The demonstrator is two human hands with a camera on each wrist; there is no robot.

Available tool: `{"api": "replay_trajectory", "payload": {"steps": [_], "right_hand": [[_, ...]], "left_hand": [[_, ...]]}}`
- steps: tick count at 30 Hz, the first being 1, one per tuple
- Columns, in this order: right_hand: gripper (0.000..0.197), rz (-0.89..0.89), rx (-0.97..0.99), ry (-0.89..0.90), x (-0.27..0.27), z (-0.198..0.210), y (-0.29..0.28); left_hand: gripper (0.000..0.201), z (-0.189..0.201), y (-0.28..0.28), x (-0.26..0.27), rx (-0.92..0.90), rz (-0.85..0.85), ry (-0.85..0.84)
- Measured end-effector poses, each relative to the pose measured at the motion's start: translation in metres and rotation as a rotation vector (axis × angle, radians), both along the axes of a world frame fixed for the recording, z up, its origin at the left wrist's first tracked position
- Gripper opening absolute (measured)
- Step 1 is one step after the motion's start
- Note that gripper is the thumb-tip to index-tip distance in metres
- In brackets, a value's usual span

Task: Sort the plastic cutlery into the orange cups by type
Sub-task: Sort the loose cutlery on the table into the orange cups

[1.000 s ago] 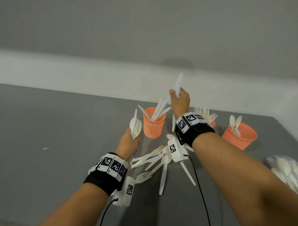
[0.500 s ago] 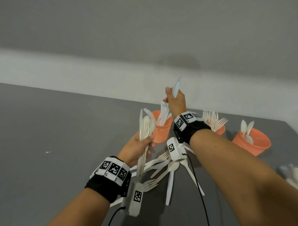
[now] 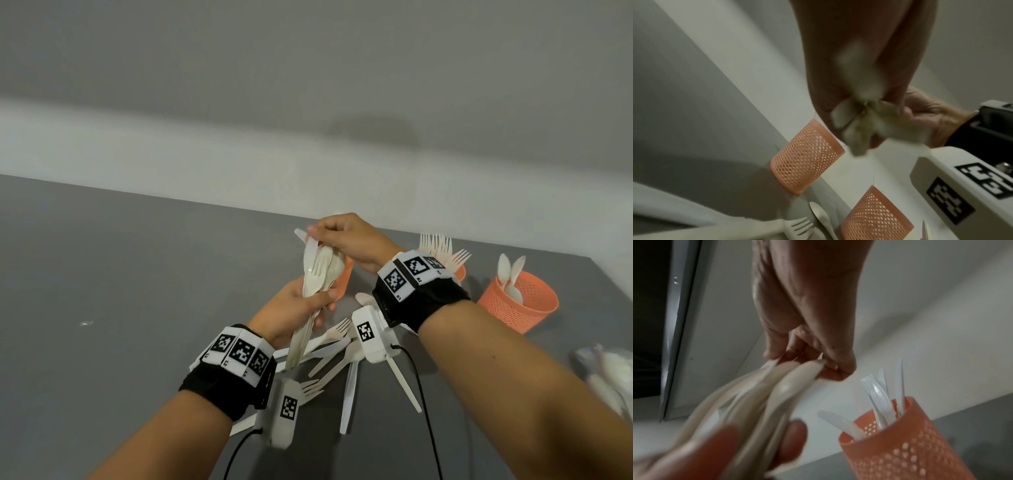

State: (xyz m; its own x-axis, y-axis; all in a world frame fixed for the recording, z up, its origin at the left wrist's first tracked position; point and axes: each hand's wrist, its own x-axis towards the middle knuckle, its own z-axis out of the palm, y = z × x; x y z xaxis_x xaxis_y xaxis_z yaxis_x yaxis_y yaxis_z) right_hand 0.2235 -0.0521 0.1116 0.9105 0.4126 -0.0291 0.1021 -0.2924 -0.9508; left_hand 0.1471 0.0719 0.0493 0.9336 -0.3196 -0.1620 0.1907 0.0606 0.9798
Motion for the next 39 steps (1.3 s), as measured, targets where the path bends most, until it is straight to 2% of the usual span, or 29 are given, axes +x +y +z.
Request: {"api": "replay_trajectory", "payload": {"steps": [2, 7, 9, 11, 13, 16, 17, 19, 21, 23, 26, 32, 37, 39], "right_hand": [[0.023, -0.112, 0.095, -0.08, 0.002, 0.009, -0.005], [0.026, -0.566, 0.43, -0.319, 0.019, 0.035, -0.023], [0.025, -0.717, 0.452, -0.426, 0.023, 0.033, -0.03], [0.024, -0.79, 0.356, -0.518, 0.026, 0.022, -0.032], [0.023, -0.743, 0.229, -0.568, 0.03, 0.002, -0.032], [0.02, -0.546, -0.047, -0.518, 0.034, -0.024, -0.029], [0.021, -0.499, -0.146, -0.501, 0.033, -0.029, -0.028], [0.029, -0.482, -0.224, -0.507, 0.027, -0.032, -0.026], [0.028, -0.503, -0.207, -0.559, 0.016, -0.028, -0.023], [0.017, -0.451, -0.142, -0.53, 0.0, -0.029, -0.021], [0.008, -0.318, -0.063, -0.322, -0.035, -0.043, -0.018], [0.023, -0.195, 0.04, 0.052, -0.072, -0.062, -0.025], [0.022, -0.224, 0.091, 0.126, -0.083, -0.053, -0.045], [0.013, -0.226, 0.111, 0.17, -0.086, -0.05, -0.053]], "left_hand": [[0.002, -0.001, 0.001, 0.0, -0.005, -0.045, 0.029], [0.008, -0.007, 0.007, -0.002, -0.042, -0.041, 0.117], [0.011, -0.008, 0.009, -0.003, -0.111, -0.021, 0.163], [0.015, -0.009, 0.01, -0.003, -0.145, -0.019, 0.178], [0.018, -0.009, 0.009, -0.003, -0.16, -0.01, 0.189], [0.019, -0.008, 0.007, -0.003, -0.227, 0.015, 0.221], [0.019, -0.007, 0.007, -0.003, -0.26, 0.021, 0.235], [0.019, -0.006, 0.007, -0.003, -0.321, 0.023, 0.261], [0.019, -0.006, 0.006, -0.004, -0.369, 0.029, 0.277], [0.019, -0.006, 0.006, -0.004, -0.419, 0.043, 0.279], [0.022, -0.005, 0.002, -0.004, -0.474, 0.053, 0.269], [0.03, -0.007, -0.015, -0.009, -0.461, 0.011, 0.261], [0.028, -0.003, -0.032, -0.015, -0.443, -0.084, 0.245], [0.027, -0.002, -0.039, -0.02, -0.417, -0.125, 0.22]]}}
